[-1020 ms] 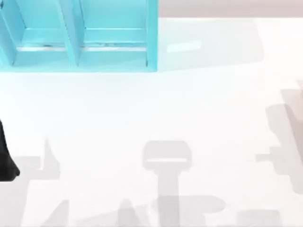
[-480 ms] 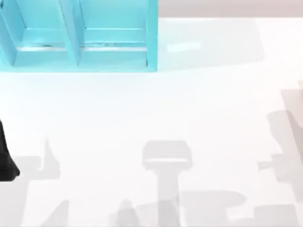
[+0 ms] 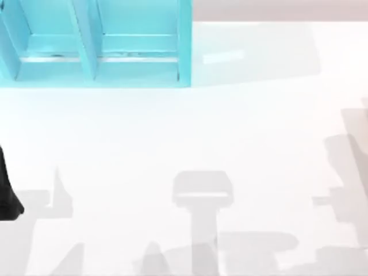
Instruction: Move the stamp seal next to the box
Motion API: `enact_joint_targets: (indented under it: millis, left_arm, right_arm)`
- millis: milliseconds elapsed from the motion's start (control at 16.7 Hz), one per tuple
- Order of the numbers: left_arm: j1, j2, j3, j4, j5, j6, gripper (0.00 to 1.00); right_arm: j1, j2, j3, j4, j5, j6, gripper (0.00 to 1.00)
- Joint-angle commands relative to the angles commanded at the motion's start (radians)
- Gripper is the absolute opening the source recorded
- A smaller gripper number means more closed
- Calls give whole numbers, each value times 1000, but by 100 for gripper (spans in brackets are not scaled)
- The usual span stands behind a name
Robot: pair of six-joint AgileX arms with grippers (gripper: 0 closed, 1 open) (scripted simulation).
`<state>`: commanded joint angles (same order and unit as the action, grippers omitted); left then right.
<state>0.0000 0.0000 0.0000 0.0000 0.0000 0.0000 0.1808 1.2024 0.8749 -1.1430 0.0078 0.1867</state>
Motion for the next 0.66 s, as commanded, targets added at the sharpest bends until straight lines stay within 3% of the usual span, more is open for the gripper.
enact_joint_targets:
  millis: [300,660]
  left_arm:
    - [0,0,0,0,0,0,100]
    - [0,0,0,0,0,0,100]
  right_arm:
    - [0,0,0,0,0,0,98]
    - [0,0,0,0,0,0,100]
